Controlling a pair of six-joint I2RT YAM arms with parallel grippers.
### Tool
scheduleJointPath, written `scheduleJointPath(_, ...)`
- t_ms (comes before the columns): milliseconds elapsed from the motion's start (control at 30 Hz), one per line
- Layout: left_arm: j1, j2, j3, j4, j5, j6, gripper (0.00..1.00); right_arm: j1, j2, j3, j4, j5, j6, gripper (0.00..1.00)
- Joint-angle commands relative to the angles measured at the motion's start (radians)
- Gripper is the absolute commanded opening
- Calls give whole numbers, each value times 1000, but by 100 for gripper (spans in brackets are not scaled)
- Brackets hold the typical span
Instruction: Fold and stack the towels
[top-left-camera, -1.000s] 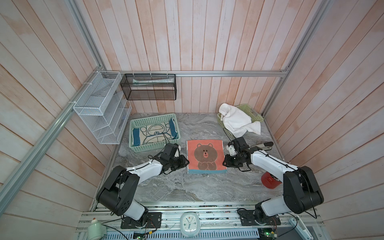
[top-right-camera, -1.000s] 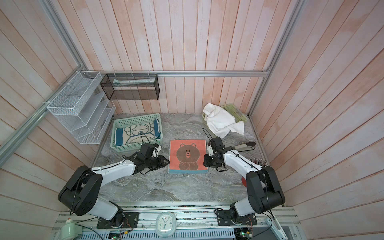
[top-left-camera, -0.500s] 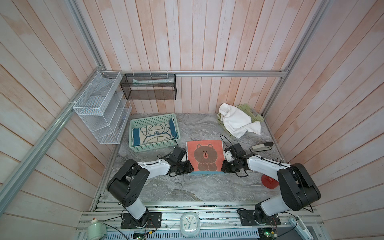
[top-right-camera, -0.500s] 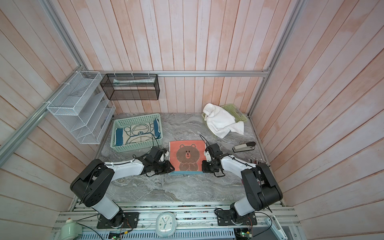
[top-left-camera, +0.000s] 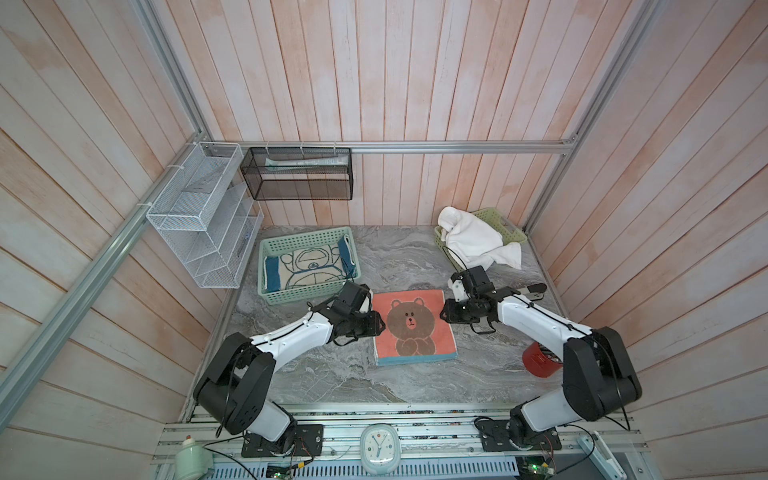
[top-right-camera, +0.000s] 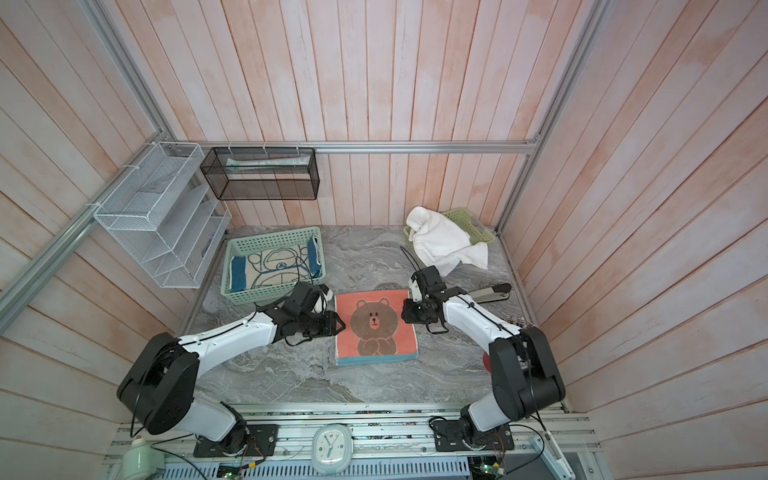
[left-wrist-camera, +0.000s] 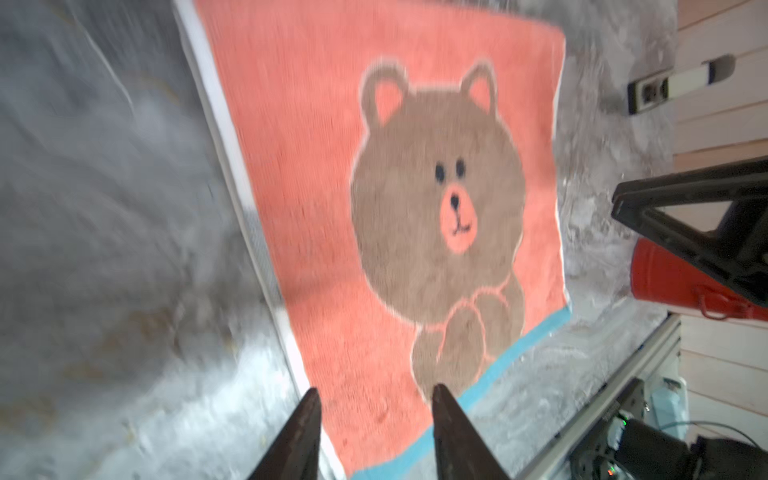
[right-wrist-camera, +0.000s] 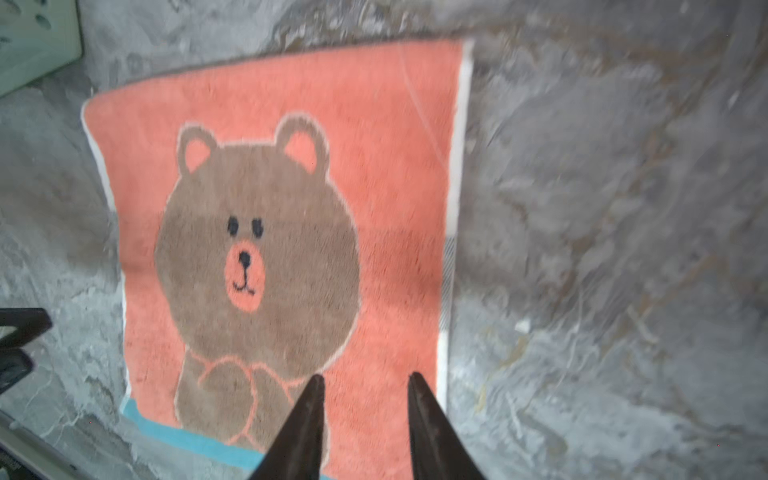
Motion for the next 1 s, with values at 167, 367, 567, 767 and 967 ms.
scheduleJointPath(167, 114, 220, 156, 44, -36, 105, 52, -44, 244, 197, 34, 65, -116, 45)
scheduleJointPath(367, 166, 314, 222, 62, 6, 142, 54, -46, 326, 242, 60, 40, -149, 48)
scheduleJointPath(567, 188, 386, 298, 61, 71, 177, 55, -63, 384, 295, 58, 43, -172, 48)
scheduleJointPath(767, 187, 426, 327, 62, 113, 184, 49, -75, 431, 338, 44, 18, -203, 47)
scheduleJointPath(967, 187, 449, 336, 64, 123, 195, 42, -75, 456, 361, 49, -40, -243, 36)
